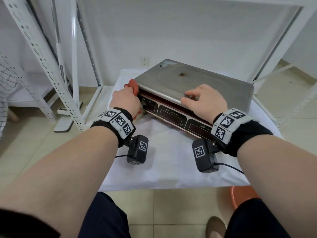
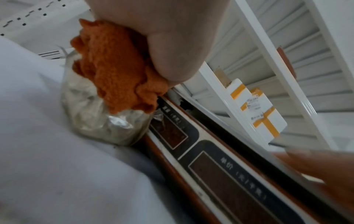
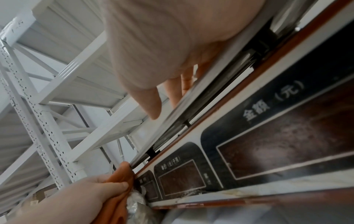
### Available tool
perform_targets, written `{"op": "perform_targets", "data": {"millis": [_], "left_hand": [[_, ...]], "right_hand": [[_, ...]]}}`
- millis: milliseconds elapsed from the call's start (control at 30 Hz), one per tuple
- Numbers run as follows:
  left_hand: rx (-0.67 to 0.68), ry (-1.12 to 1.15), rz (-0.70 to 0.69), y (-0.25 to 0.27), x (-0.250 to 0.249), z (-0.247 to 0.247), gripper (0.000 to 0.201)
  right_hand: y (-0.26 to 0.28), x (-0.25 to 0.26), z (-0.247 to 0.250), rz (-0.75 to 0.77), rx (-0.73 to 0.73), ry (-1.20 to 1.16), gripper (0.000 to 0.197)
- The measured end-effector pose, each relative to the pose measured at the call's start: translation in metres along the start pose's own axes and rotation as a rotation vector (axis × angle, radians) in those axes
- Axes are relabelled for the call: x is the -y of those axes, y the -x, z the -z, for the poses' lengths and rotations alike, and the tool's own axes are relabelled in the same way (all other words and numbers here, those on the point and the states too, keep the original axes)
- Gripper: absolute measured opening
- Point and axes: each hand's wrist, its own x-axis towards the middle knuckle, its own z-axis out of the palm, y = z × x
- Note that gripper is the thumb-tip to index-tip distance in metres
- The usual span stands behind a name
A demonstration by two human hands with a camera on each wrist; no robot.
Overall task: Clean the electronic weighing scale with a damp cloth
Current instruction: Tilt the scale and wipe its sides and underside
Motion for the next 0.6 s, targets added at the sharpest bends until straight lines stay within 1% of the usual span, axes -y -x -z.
{"op": "perform_targets", "data": {"millis": [67,100,167,233,333,400,467,567,600], "left_hand": [[-0.026,-0.108,-0.068,0.002,0.002,0.001,0.024],[-0.018,-0.169,-0.109,0.005,0.001,0.002,0.027],[-0.056,-0.221,-0.203,0.011,0.000,0.001,0.033],[-0.081,-0.227,-0.295,0.015,0.003,-0.002,0.038],[-0.054,-0.133,-0.401,0.017,0.006,-0.005,0.038],[-0.058,-0.102,-0.354,0.017,0.005,-0.005,0.036],[-0.090,-0.107,-0.270,0.015,0.004,-0.008,0.033],[-0.097,-0.101,-0.153,0.012,-0.003,-0.014,0.036],[-0.098,-0.092,-0.138,0.011,-0.004,-0.014,0.035]], "right_hand": [[0.000,0.001,0.000,0.000,-0.003,-0.005,0.036],[0.000,0.000,0.000,-0.001,-0.002,-0.008,0.036],[-0.001,0.000,0.000,-0.006,0.005,-0.014,0.037],[-0.001,-0.001,-0.001,-0.007,0.008,-0.017,0.037],[-0.001,-0.001,-0.001,-0.003,0.012,-0.015,0.038],[-0.001,-0.001,-0.001,-0.004,0.014,-0.016,0.039],[0.000,-0.002,-0.001,-0.001,0.012,-0.017,0.039],[0.000,-0.004,-0.001,0.012,0.017,-0.010,0.038],[0.000,-0.004,-0.001,0.019,0.023,-0.006,0.039]]}}
